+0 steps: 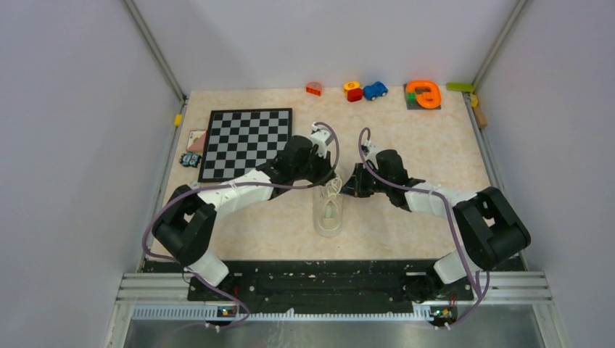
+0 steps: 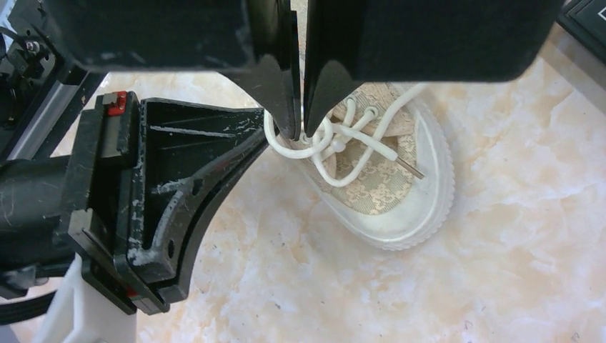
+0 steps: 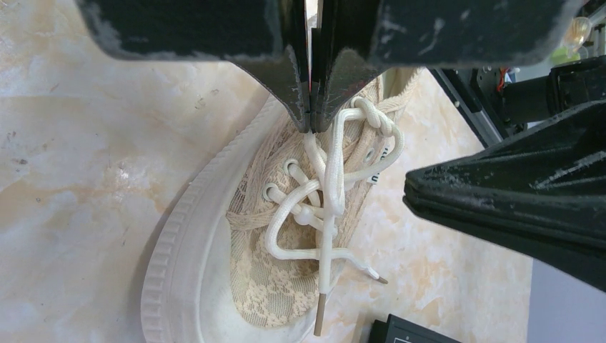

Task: Tie the shoes
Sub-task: Cross the shoelace with the shoelace.

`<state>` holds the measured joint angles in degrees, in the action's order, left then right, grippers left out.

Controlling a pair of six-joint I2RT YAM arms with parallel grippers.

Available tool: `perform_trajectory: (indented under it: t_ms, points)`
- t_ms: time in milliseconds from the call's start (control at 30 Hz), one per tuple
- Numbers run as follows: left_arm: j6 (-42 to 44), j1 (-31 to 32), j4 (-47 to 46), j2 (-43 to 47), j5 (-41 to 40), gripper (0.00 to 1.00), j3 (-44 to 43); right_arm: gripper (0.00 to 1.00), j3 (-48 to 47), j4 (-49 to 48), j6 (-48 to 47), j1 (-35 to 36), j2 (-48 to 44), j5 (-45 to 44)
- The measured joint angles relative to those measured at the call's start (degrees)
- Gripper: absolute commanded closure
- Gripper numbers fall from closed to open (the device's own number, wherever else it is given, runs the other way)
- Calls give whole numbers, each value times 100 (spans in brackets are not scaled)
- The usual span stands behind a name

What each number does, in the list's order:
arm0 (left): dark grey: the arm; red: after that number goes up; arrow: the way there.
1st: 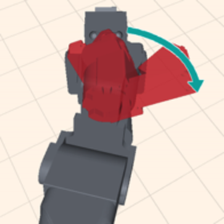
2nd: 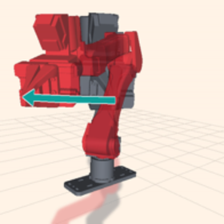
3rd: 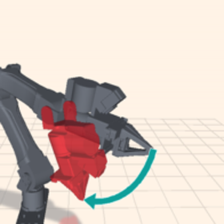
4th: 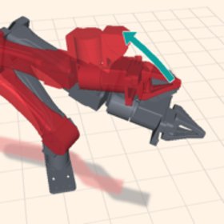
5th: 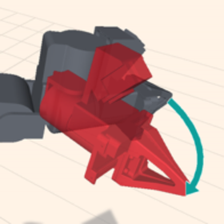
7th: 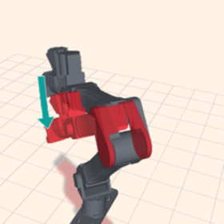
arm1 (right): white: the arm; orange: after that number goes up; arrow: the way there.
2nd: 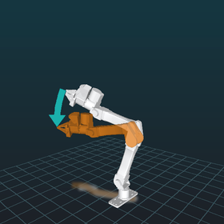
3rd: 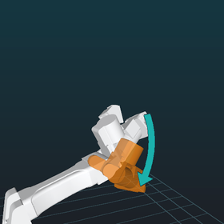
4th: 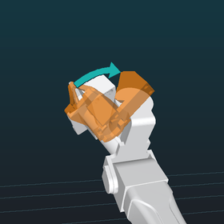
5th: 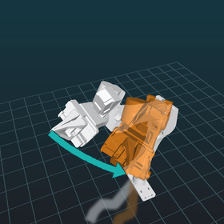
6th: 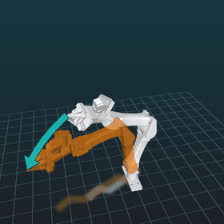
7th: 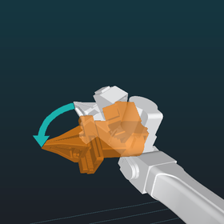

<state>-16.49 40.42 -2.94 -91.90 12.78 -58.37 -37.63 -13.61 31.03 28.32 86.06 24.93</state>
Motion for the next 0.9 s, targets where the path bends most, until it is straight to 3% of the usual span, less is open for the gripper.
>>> perform_trajectory:
  t_ms: [900]
  points:
    - [319, 136, 221, -455, 317, 91, -203, 100, 0, -2, 2, 0, 0, 20]
